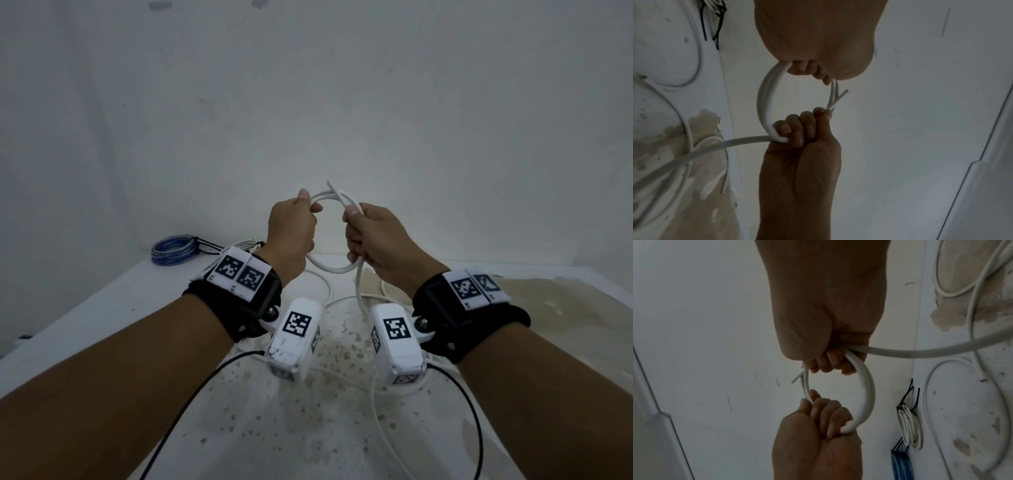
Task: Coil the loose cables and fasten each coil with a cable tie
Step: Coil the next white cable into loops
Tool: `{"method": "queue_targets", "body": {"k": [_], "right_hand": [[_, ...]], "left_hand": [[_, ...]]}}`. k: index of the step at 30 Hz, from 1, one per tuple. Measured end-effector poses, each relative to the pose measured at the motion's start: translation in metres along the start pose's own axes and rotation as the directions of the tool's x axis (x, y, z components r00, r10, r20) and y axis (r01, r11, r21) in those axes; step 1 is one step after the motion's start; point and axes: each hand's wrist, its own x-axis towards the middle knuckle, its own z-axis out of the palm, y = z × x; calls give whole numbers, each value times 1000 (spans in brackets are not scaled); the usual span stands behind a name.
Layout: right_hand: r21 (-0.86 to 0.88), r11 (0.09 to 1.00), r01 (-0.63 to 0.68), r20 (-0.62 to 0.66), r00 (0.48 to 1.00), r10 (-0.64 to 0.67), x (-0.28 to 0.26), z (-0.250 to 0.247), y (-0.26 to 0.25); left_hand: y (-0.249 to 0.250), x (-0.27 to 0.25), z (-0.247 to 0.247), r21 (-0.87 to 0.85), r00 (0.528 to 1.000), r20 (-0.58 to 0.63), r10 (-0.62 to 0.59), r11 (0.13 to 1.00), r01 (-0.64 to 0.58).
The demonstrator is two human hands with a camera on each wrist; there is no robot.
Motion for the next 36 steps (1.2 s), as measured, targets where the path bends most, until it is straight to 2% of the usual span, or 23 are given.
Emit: {"method": "queue_targets", "body": {"k": [3,6,8,10,11,12,13,14,15,16,17,18,19,20,21,22,23,25,27,30,33,36], "right_hand": [[-20,1000,-1,21,1000,1,0,-1,2],[17,1000,16,-43,999,-15,2,-4,3],[80,996,30,-172,985,-16,6,-5,1],[96,994,52,-338,941,-16,15,-10,-5],[88,994,61,-399,917,-21,19,-13,-8],[83,994,71,-443,896,-27,22,-15,-11],[92,992,83,-471,882,-30,24,-16,-14],[119,989,93,-486,873,-24,26,-15,-16],[161,982,102,-490,872,-10,26,-12,-18],[205,973,108,-485,875,5,24,-8,-20],[243,963,113,-476,879,17,23,-5,-21],[267,957,115,-469,883,25,21,-2,-21],[273,955,114,-469,883,29,18,-1,-20],[266,957,113,-477,879,29,16,-1,-17],[251,961,112,-492,870,27,13,-3,-13],[234,966,112,-514,857,26,11,-7,-10],[219,970,108,-538,843,28,9,-11,-6],[204,974,102,-581,813,36,6,-18,-2],[197,975,105,-608,793,38,5,-26,-1],[172,980,103,-624,781,28,4,-30,-1],[150,985,85,-654,756,35,4,-29,0],[297,955,18,-680,706,198,9,-31,0]], "left_hand": [[-1,1,-1,69,999,27,29,997,-30],[-4,0,-2,123,994,63,84,988,-91],[-9,1,-6,223,997,-11,78,972,-74],[-14,-7,-13,449,993,-54,101,891,-66],[-15,-16,-15,546,998,11,69,835,-64],[-15,-26,-15,586,990,132,-40,809,-46],[-16,-38,-12,585,941,264,-213,811,20],[-17,-50,-8,537,830,389,-399,831,148],[-18,-60,-4,460,674,517,-528,835,301],[-21,-65,1,363,527,639,-561,823,437],[-24,-66,8,259,440,721,-535,798,545],[-25,-65,17,152,435,747,-503,765,625],[-24,-63,26,3,511,708,-488,725,689],[-21,-61,32,-190,652,576,-494,694,694],[-20,-59,35,-346,779,413,-471,710,613],[-19,-55,36,-414,863,297,-409,759,503],[-16,-53,37,-395,899,252,-358,810,433],[-9,-58,43,-344,916,261,-306,857,384],[-9,-61,48,-311,940,221,-259,895,320],[0,-62,50,-354,951,124,-284,882,310],[0,-53,47,-243,971,97,-218,941,235],[-6,-65,46,-107,984,110,-138,983,150]]}}
